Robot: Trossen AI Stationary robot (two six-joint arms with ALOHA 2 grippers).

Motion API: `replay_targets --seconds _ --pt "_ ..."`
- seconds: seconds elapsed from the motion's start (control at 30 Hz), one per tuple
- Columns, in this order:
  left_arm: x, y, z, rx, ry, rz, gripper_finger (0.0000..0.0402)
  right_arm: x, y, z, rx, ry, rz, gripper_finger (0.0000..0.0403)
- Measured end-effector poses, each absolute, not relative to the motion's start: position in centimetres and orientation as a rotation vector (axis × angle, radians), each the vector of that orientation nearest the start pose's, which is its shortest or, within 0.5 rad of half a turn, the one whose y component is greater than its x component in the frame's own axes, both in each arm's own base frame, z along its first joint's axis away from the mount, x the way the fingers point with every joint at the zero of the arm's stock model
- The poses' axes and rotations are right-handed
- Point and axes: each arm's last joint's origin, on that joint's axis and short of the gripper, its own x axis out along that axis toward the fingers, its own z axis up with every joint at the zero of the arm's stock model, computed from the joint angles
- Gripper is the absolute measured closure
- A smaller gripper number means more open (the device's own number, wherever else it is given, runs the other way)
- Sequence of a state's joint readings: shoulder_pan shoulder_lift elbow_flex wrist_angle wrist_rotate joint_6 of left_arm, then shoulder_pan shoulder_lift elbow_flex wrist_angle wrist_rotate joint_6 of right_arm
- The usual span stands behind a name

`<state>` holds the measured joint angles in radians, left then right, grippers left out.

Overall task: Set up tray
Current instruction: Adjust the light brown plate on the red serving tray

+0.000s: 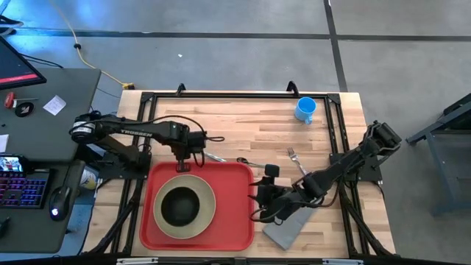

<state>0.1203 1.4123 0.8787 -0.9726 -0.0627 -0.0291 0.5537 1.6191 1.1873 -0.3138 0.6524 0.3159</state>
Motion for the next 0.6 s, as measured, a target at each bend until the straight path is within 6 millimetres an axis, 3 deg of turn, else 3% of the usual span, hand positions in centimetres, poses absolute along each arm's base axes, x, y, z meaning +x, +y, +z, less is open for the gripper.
replay_targets --seconds 0.23,0.43,0.6 --pt "22.7 2.0 18.4 -0.135 1.454 0.059 0.0379 30.4 16.7 25.9 -0.117 0.589 -0.183 0.0238" --pt "22.9 0.5 18.1 -0.1 1.469 0.039 0.0339 30.4 16.6 25.9 -0.117 0.589 -0.187 0.0238" --pt "23.3 -0.8 17.7 -0.058 1.47 -0.007 0.0371 30.4 16.6 25.9 -0.1 0.59 -0.202 0.0238"
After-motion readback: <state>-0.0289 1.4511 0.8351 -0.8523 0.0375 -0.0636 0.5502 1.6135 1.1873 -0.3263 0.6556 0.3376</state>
